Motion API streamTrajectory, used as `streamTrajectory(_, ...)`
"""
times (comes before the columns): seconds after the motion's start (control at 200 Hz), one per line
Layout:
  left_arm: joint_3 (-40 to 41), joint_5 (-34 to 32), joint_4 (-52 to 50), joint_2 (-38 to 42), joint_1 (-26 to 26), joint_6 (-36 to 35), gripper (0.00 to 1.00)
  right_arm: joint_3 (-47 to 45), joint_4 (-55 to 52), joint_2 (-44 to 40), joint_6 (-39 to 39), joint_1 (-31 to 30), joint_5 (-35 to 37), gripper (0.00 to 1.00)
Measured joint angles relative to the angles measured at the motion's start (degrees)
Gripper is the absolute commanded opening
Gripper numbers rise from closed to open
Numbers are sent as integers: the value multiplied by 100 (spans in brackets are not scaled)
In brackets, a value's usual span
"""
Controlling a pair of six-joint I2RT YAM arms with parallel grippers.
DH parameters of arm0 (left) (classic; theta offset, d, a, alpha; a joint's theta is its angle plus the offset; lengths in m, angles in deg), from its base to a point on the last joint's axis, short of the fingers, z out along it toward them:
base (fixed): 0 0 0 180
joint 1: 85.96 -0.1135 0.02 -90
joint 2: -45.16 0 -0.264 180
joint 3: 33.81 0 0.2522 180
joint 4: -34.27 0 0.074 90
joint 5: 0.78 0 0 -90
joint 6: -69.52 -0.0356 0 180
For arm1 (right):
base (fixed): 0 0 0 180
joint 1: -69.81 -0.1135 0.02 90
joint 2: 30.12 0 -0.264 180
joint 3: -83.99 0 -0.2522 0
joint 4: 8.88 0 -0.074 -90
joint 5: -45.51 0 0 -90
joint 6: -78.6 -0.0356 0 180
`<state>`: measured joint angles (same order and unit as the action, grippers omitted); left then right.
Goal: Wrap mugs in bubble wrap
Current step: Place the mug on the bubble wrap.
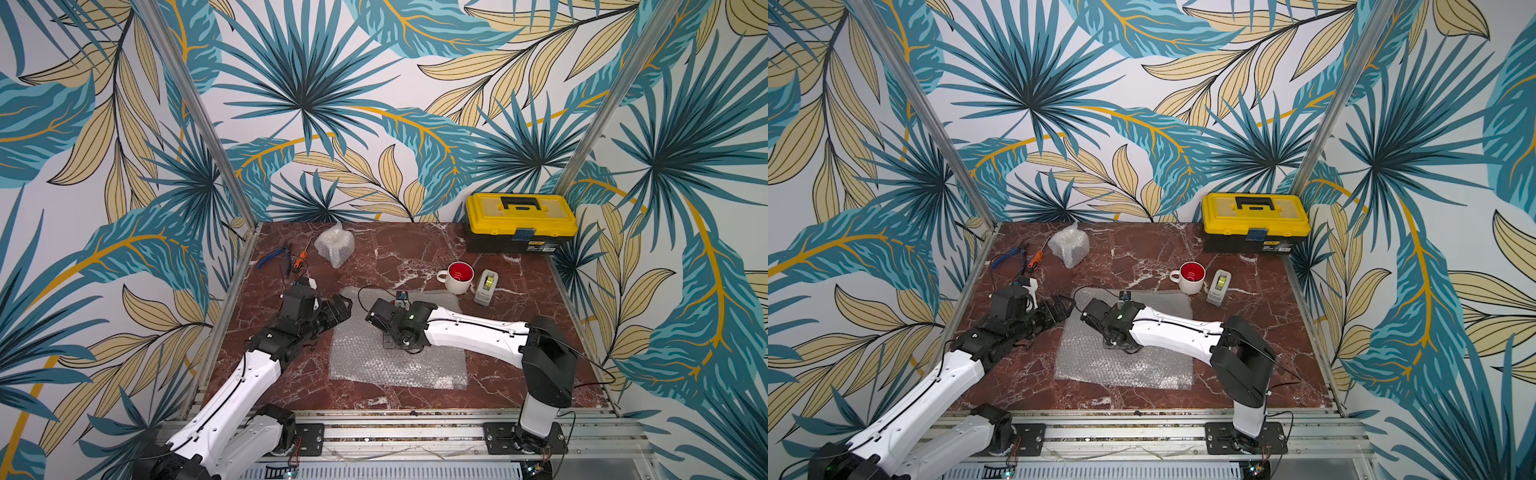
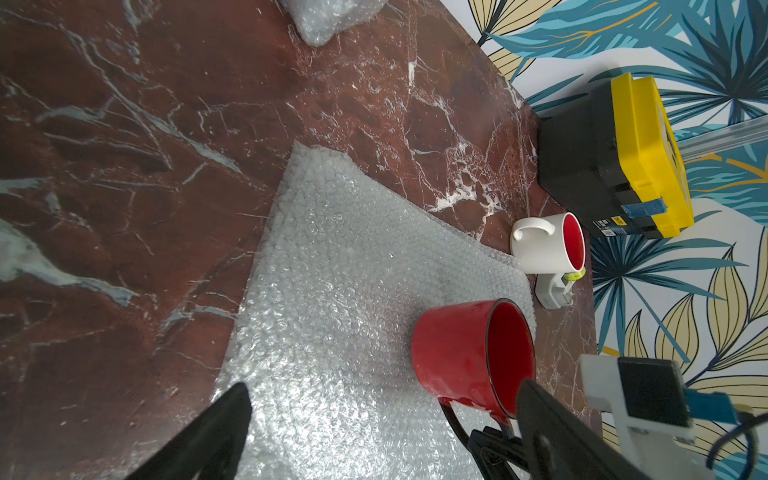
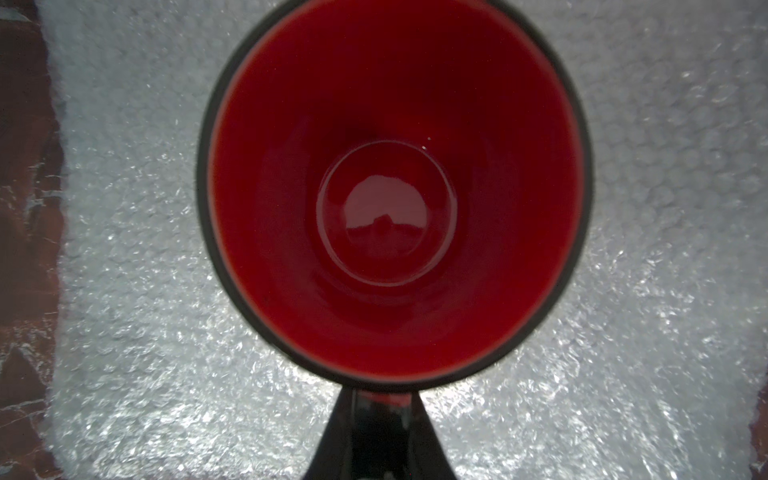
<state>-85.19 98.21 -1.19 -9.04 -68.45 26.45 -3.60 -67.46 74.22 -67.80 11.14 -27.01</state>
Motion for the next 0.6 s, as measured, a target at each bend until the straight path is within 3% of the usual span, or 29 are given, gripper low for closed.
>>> streamTrajectory(0.115,0,-20,-2,46,0,-15,100,-33,66,52,-17,-9,-57,34)
streamTrajectory(0.165,-2,-20,-2,61,0,-44,100,-72,197,46,-31,-11,-96,43)
streamTrajectory(0.345,-15,48,-11,-48,50,-216,100,-481,713,-376,162,-20,-192,55)
streamTrajectory(0.391,-31,-7,-15,-164,142,-271,100,-660,861,-706,221,-13,-175,55)
streamTrajectory(0.486,-195,-240,-39,-514,557,-448,100,-1132,1270,-1585,446,11,2,67)
streamTrajectory(0.601,-608,-389,-31,-1005,1062,-715,100,-1784,1613,-2656,715,323,212,66)
